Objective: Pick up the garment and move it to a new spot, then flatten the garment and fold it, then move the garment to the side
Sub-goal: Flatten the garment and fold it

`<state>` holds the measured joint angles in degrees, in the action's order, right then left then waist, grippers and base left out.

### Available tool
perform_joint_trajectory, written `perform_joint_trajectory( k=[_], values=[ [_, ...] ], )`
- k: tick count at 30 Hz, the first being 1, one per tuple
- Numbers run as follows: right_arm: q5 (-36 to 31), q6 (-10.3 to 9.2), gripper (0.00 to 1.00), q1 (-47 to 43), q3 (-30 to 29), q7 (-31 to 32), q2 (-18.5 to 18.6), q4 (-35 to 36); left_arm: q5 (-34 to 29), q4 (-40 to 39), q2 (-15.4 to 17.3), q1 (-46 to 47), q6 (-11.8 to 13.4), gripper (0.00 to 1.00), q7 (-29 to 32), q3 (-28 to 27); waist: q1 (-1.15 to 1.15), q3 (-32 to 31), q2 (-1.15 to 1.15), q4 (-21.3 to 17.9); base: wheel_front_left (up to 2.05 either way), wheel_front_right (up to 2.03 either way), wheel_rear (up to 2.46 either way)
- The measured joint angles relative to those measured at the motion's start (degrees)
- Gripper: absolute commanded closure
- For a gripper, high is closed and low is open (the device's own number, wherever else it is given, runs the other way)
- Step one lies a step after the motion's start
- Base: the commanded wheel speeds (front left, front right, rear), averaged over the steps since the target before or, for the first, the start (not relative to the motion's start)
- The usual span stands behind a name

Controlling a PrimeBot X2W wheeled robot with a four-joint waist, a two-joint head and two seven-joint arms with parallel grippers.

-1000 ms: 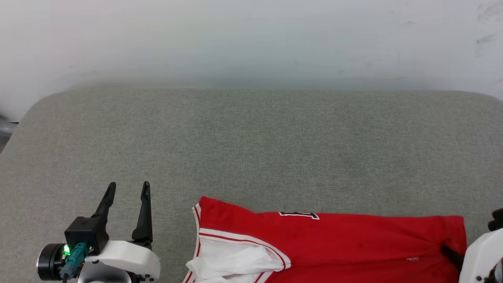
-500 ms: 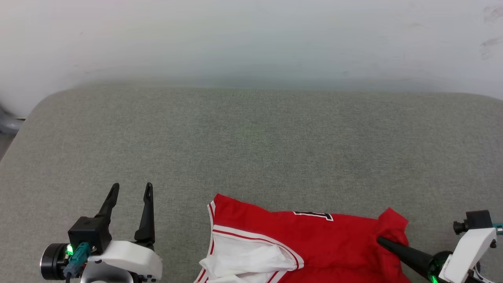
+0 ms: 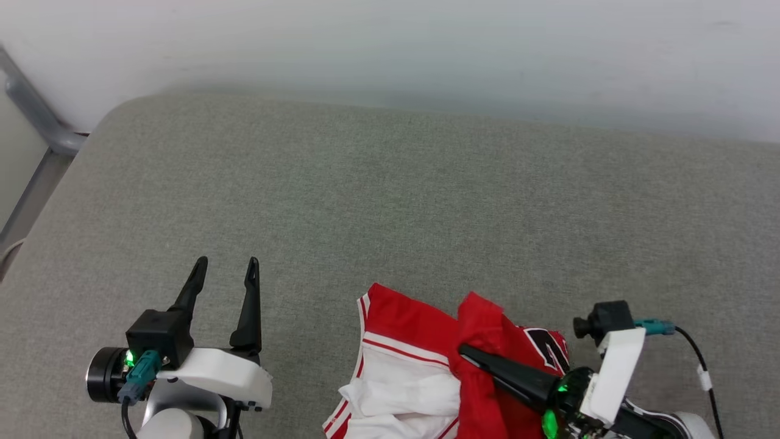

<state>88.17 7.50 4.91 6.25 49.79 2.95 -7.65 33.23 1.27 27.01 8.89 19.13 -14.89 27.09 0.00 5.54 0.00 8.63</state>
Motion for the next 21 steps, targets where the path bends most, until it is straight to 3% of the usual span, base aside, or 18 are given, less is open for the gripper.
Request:
perform_joint_trajectory(
  k=[11, 12, 13, 14, 16, 21],
  values=[
    [-3.3, 0.00, 1.00, 6.2, 11.9, -9.6, 0.0, -7.1, -2.8, 0.8, -4.3, 3.0, -3.1, 0.00, 0.0, -3.2, 0.00, 6.5, 0.00, 3.3, 0.00, 0.00, 0.00],
    [-3.9, 0.00, 0.88, 6.4, 12.4, -10.1, 0.0, -7.7, -3.0, 0.9, -4.5, 3.0, -3.5, 0.00, 0.0, -3.5, 0.00, 6.8, 0.00, 3.4, 0.00, 0.00, 0.00],
    [-4.3, 0.00, 0.55, 6.6, 12.8, -10.6, 0.0, -8.1, -3.3, 1.0, -4.7, 3.0, -3.6, 0.00, 0.0, -3.9, 0.01, 7.0, 0.00, 3.4, 0.00, 0.00, 0.00],
    [-4.5, 0.00, 0.43, 6.7, 13.2, -11.0, -0.1, -8.5, -3.5, 1.1, -5.1, 3.0, -3.9, 0.00, 0.0, -4.3, 0.00, 7.1, 0.00, 3.3, 0.00, 0.00, 0.00],
    [-4.5, 0.00, 0.00, 6.8, 13.5, -11.8, -0.1, -9.0, -4.1, 1.5, -5.8, 3.0, -4.5, 0.00, 0.0, -5.0, 0.00, 7.2, 0.00, 3.1, 0.00, 0.00, 0.00],
    [-4.7, 0.00, 0.00, 7.5, 14.5, -13.5, 0.0, -7.3, -5.3, 2.5, -6.5, 2.6, -5.6, 0.00, 0.0, -6.4, 0.00, 6.4, 0.00, 2.4, 0.00, 0.00, 0.00]
  ],
)
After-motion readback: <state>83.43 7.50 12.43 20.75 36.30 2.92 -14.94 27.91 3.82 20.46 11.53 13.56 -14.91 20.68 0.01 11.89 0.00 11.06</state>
